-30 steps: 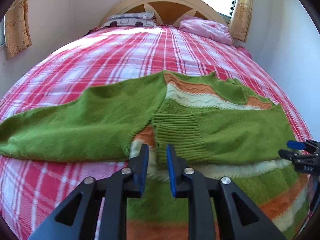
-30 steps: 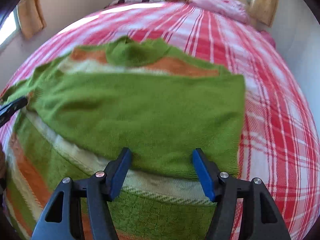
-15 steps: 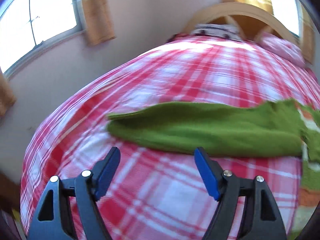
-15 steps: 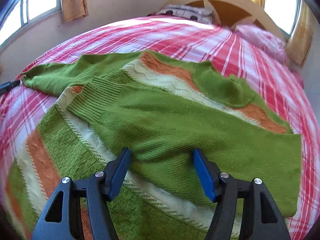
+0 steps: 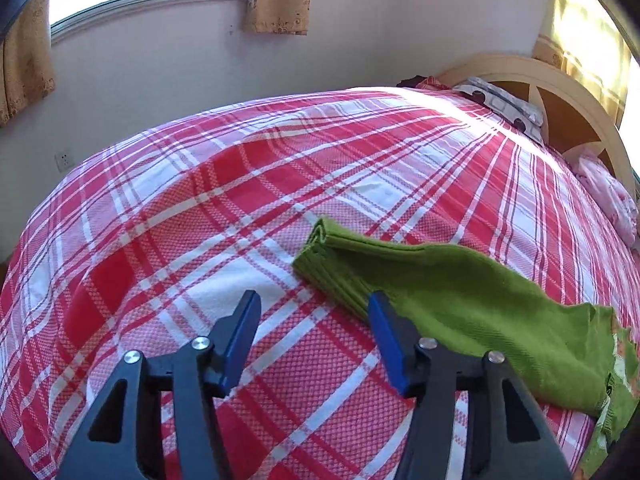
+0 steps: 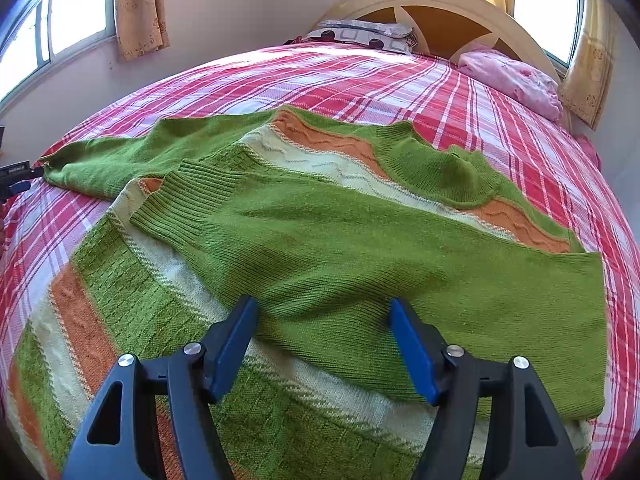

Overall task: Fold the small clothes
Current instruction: 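Grasp the other sleeve cuff with the left gripper and lift it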

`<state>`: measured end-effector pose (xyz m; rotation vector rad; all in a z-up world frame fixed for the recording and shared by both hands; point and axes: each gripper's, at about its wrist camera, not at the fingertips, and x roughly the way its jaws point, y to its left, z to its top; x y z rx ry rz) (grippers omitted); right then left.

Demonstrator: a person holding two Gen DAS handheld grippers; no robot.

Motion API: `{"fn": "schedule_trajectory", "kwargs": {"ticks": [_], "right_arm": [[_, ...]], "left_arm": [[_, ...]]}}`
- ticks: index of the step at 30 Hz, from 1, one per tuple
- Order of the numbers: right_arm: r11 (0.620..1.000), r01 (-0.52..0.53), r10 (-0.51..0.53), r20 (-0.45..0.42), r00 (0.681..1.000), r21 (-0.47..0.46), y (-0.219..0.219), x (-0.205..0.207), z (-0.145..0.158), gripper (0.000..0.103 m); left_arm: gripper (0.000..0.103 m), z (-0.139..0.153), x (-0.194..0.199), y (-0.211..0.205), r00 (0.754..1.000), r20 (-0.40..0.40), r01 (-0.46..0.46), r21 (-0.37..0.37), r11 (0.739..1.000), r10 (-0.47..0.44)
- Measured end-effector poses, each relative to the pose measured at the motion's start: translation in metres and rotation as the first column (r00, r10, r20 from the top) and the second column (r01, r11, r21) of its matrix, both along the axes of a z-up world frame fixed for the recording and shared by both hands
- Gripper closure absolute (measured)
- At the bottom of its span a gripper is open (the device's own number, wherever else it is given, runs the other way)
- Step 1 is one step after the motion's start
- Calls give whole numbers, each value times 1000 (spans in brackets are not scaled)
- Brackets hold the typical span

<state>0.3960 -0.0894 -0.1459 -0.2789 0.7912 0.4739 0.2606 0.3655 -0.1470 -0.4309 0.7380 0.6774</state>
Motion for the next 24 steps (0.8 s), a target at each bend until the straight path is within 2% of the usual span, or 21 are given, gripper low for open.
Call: {"fn": "schedule_trajectory", "kwargs": {"ticks": [4,5,6,7,8,10,12,17,21,24], "right_arm": [[1000,3,-3,7,1000,-5,0,-1,0,32],[1000,5,-5,9,1000,-5,0,-1,0,31],[1000,7,-7,9,1000,-5,0,-1,-1,31],[1000,8,-8,8,1000,-4,-1,-1,-1,30],[1000,9,-9,6,1000,-1,-1,0,-1,30],[1000,12,-12,3,1000,5,-2,0,-1,29],[1000,15,-15,2,1000,7,-3,1,-1,28],[1000,19,-19,5,1000,3,-2,1,-1,26],[1000,21,-21,4,1000,3,-2,1,-1,26],[1000,22,-22,-1,1000,8,-3,2,-1,25]], "left_arm": [[45,-7,20,8,998,-68,2,2,1000,-2],[52,-5,22,9,998,-66,-5,13,1000,6],[77,-4,24,10,998,-68,-2,14,1000,3],[91,-4,27,11,998,-67,12,6,1000,-11],[96,-3,27,11,998,-67,18,8,1000,-18],[97,0,27,7,997,-71,37,14,999,-36],[98,6,22,5,998,-43,44,-14,999,-45],[98,31,0,5,996,71,66,-110,992,-58],[98,52,-7,4,985,154,102,-191,976,-73],[98,66,-6,-5,977,191,137,-197,971,-99]]}}
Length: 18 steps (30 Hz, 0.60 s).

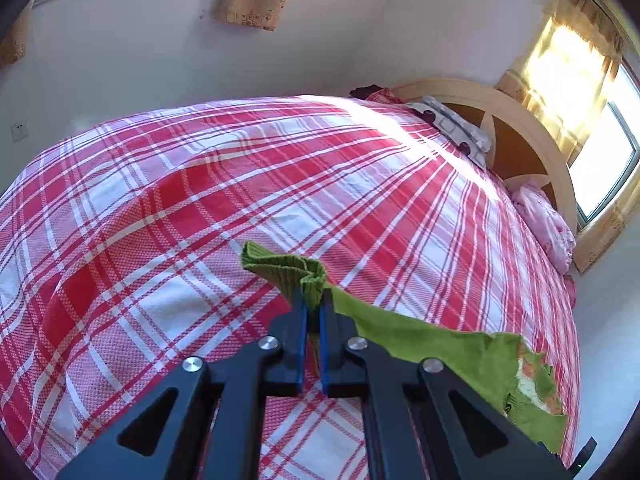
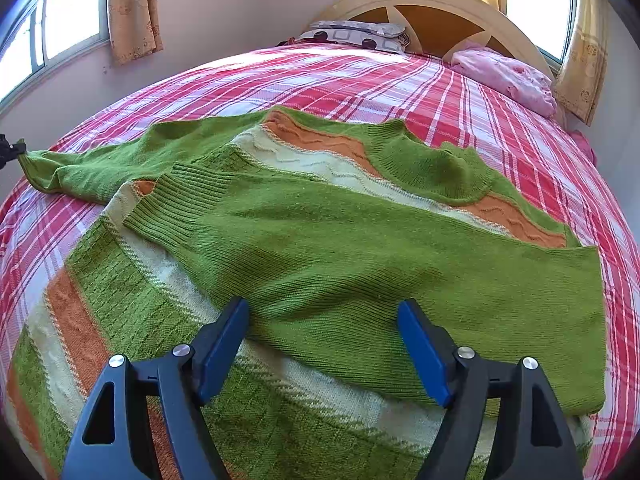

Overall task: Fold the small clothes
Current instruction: 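Grasp the other sleeve cuff with the left gripper and lift it, then fold the held sleeve across the sweater body and release it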

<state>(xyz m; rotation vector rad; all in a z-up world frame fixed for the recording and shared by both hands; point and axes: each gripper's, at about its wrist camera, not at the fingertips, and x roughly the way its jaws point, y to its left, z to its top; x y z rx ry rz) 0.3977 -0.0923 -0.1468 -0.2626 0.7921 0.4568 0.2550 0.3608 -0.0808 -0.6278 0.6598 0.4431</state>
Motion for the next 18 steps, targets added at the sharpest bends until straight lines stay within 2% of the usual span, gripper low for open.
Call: {"fn": "schedule_trajectory", "kwargs": {"ticks": [5,9,13,18], "right_arm": [[998,-45,47,-34,998,53,-6,-3,9,23],[997,-68,67,26,997,42,-11,-20,23,23],[996,-80,78,43,996,45,-22,-32,36,23],[993,-50,44,60,997,103,-49,-45,52,23]], "left_arm": [[98,19,8,-17,997,54,50,-14,999,-49],[98,41,20,-37,990,99,102,-4,995,-102],[98,70,33,-64,975,150,164,27,986,-166],[98,99,50,-96,956,195,218,39,975,-221]]}}
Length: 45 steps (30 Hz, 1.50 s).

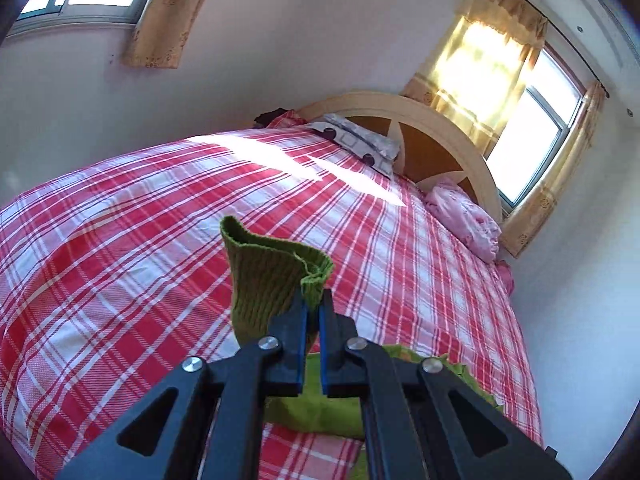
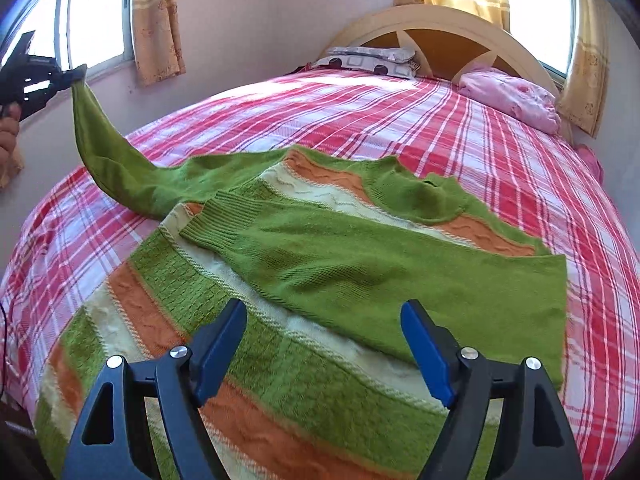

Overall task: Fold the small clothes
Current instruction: 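Fold the held sleeve across the sweater body and release it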

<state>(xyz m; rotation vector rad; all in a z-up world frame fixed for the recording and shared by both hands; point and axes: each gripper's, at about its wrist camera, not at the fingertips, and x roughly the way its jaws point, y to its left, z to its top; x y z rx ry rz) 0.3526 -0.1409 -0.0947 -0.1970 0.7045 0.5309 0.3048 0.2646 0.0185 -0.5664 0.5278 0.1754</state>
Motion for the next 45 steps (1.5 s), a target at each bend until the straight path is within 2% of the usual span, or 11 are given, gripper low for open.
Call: {"fn": "schedule_trajectory", "kwargs": {"ticks": [6,10,20,24,30,35,40,42,44,45], "right_arm": [[999,17,-18,12,1000,46,-24,-18,9,23],[999,25,-26,15,1000,45,-39,-27,10,23],[995,82,-83,10,997,61,-90,-52,8,23],[993,103,-103,-3,995,66,-105,-62,1,23],[989,120,-117,-43,992,81,-120,-74,-14,23],[986,132,-126,-61,990,104,-125,-80,-24,23],[985,140,-132,-84,988,103,-127,-80,-34,23],[985,145,-137,-85,987,94,-127,-80,-38,23],[986,141,-133,-93,987,92,-128,-79,-42,23],[986,138,-129,-99,987,88,-127,-78,-44,23]], "left_arm": [[98,34,19,-48,995,60,80,8,997,-80],[98,45,31,-81,986,88,138,14,990,-139],[98,44,66,-165,955,101,276,49,960,-280],[98,36,76,-218,936,89,331,106,938,-340],[98,3,92,-283,915,33,395,133,909,-402],[98,-41,102,-333,902,-63,432,156,888,-427],[98,-77,104,-380,877,-150,479,214,851,-456],[98,-86,101,-396,857,-175,514,229,827,-484],[95,-96,102,-412,813,-233,581,246,776,-534],[90,-100,102,-416,799,-260,599,259,758,-542]]}}
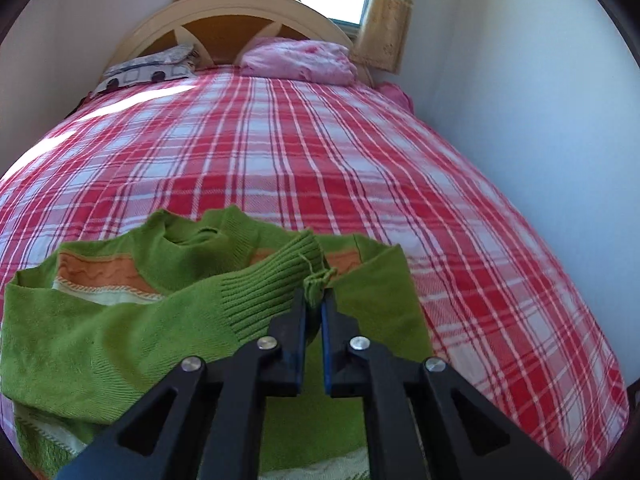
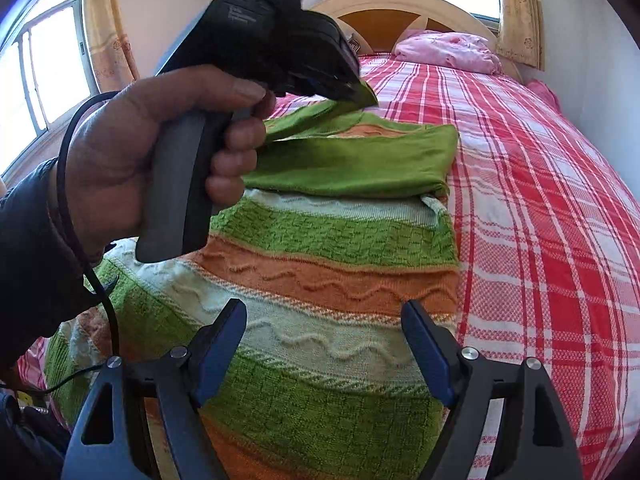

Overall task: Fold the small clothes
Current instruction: 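Fold the held sleeve across the sweater body and release it, then grasp the crossed sleeve cuff with the right gripper and straighten it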

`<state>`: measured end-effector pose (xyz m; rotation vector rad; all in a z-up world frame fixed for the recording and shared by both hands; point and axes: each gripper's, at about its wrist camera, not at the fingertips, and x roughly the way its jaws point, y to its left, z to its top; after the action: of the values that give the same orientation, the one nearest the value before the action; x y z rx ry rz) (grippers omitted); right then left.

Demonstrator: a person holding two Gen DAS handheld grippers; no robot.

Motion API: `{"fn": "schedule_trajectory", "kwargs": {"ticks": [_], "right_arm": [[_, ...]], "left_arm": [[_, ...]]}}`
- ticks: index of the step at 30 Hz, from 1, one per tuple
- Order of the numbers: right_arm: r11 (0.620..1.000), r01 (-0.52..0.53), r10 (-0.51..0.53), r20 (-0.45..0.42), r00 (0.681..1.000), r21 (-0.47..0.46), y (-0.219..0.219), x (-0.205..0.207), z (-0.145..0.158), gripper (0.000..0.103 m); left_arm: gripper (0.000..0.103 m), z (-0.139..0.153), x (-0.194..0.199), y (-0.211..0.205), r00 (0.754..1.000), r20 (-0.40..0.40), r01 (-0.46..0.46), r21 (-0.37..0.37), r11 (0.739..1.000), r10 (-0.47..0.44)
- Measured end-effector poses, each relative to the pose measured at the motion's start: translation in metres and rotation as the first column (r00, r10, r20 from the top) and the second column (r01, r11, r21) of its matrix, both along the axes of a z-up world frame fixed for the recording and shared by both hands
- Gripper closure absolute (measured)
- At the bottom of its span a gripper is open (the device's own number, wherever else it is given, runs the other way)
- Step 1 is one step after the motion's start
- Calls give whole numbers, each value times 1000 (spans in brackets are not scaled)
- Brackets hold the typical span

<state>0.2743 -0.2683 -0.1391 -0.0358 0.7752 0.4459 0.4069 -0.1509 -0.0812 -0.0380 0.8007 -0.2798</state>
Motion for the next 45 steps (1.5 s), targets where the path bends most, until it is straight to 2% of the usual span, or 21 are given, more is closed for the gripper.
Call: {"fn": "schedule_trajectory", "kwargs": {"ticks": [1,2,4,6,10,12,15,17,18,20,22,23,26,29,31,33,34,36,38,41,45], "right_arm": [[1000,-1,1,-7,1000,-5,0,1,-2,23],[1000,-2,2,-12,1000,0,-1,1,-3,23],[1000,-3,3,-12,1000,14,-2,1,-2,23],[1000,-4,4,-15,1000,24,-2,0,-3,23],[999,5,-4,-17,1000,32,-3,-1,1,23],[999,-4,5,-32,999,41,-4,2,6,23],[997,-16,20,-50,999,80,-4,15,21,23],[991,-7,15,-59,998,133,-5,32,35,23],[987,3,7,-63,998,160,-5,44,41,23],[981,31,-16,-81,997,193,-3,69,49,23],[982,57,-43,-85,995,178,4,94,53,27],[982,74,-57,-98,994,172,7,108,53,32],[979,121,-97,-150,984,164,13,141,48,35],[976,168,-140,-191,972,137,19,170,37,47],[981,164,-139,-216,967,104,26,183,27,48],[984,168,-146,-253,956,65,33,191,13,49],[985,162,-146,-243,959,50,37,191,10,51],[990,138,-136,-183,974,-6,44,185,12,91],[993,115,-112,-156,981,10,46,177,16,93],[994,111,-110,-64,992,13,40,160,35,94],[987,159,-160,5,987,18,18,145,50,94]], "left_arm": [[86,-2,-1,0,1000,-13,17,22,1000,-17],[77,-2,-5,2,999,-19,35,37,999,-34],[63,1,-17,12,999,10,52,39,998,-53],[36,7,-34,33,998,55,38,72,997,-42],[31,9,-69,98,994,112,-22,168,986,4],[22,1,-79,137,991,119,-94,223,970,68],[22,-19,-90,199,974,107,-224,321,920,199],[22,-33,-90,229,957,84,-289,351,891,277],[22,-40,-91,241,950,56,-308,349,885,308],[22,-50,-91,259,933,8,-344,303,889,359],[22,-54,-90,264,929,-25,-352,254,901,369],[22,-54,-89,263,929,-23,-355,238,904,371],[22,-52,-86,256,935,-6,-346,221,912,356],[21,-51,-74,253,935,16,-348,225,910,354],[15,-53,-65,255,931,37,-361,243,900,363],[2,-58,-60,261,920,41,-386,259,886,389],[1,-62,-59,266,914,25,-398,248,883,405],[0,-68,-59,275,907,-9,-409,206,889,420],[0,-67,-62,277,905,-7,-417,187,890,426],[0,-67,-65,275,910,0,-407,185,894,414],[0,-68,-66,274,915,-8,-395,181,901,402]]}}
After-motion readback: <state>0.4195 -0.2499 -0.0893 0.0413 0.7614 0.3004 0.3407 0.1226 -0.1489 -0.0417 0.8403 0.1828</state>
